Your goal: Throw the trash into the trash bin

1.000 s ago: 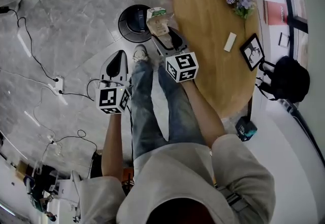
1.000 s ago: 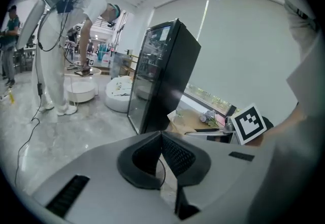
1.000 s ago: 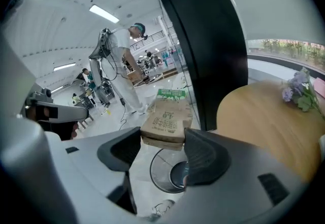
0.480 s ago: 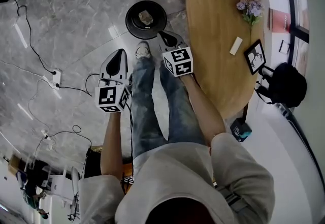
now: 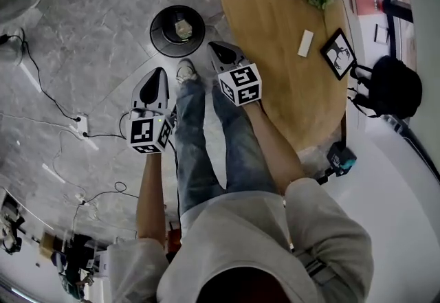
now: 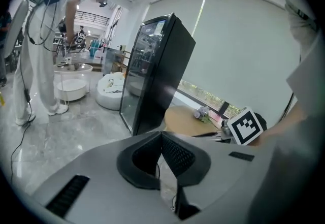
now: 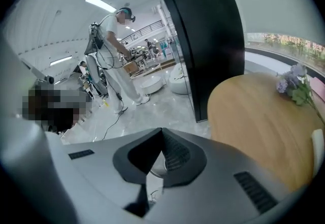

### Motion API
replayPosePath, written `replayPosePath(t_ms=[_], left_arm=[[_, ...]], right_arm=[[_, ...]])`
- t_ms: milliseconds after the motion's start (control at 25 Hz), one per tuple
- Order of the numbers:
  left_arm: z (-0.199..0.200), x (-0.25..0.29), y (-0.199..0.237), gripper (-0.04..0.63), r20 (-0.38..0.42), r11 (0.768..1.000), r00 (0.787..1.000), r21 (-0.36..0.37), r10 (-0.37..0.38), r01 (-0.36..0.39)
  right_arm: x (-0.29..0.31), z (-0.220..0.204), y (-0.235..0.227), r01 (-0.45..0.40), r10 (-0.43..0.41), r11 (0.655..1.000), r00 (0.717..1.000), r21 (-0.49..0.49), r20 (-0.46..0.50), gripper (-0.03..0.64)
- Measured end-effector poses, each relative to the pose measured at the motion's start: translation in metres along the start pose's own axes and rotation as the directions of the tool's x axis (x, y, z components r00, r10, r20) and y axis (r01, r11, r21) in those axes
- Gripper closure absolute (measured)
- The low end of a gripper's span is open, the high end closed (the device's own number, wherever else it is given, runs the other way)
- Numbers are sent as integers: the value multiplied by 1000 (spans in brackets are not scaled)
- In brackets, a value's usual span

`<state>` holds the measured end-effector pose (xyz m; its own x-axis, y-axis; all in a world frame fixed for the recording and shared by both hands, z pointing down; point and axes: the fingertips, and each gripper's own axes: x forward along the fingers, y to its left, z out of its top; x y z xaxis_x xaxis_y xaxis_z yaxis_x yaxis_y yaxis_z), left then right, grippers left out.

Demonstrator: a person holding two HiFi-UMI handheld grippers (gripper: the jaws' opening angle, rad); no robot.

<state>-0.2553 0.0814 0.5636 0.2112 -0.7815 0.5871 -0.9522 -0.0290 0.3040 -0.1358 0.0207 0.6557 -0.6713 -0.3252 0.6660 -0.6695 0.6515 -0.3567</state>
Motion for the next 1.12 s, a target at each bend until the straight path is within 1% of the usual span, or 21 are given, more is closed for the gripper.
replayPosePath(t_ms=[200, 400, 560, 760, 880, 920, 960, 1000, 1120], left_arm=[[11, 29, -43, 577, -24, 995, 996, 50, -81, 82], [20, 60, -96, 577, -53, 980, 985, 107, -165, 170], [20, 81, -135, 578, -91, 963, 972, 145, -217, 228], [17, 100, -177, 578, -137, 938, 953, 186, -269, 292], [17, 112, -199, 577, -153, 927, 945, 201, -290, 317], [17, 115, -205, 578, -158, 924, 943, 205, -295, 323], [17, 119, -211, 578, -162, 921, 940, 208, -299, 329], [18, 122, -215, 578, -166, 919, 938, 211, -303, 334], [17, 127, -224, 578, -178, 914, 935, 217, -308, 342]], right_arm=[[-41, -7, -52, 103, -106, 992, 994, 74, 30, 589], [-86, -23, -114, 205, -213, 968, 976, 148, 44, 589], [-122, -38, -162, 283, -299, 936, 953, 209, 50, 589], [-163, -62, -213, 379, -405, 880, 913, 285, 38, 588], [-178, -74, -239, 418, -447, 853, 894, 312, 27, 584], [-181, -77, -247, 429, -460, 846, 888, 316, 24, 491], [-184, -80, -255, 442, -472, 839, 881, 318, 20, 379], [-185, -83, -262, 456, -484, 832, 875, 318, 11, 347], [-181, -96, -277, 478, -492, 818, 870, 319, -43, 324]])
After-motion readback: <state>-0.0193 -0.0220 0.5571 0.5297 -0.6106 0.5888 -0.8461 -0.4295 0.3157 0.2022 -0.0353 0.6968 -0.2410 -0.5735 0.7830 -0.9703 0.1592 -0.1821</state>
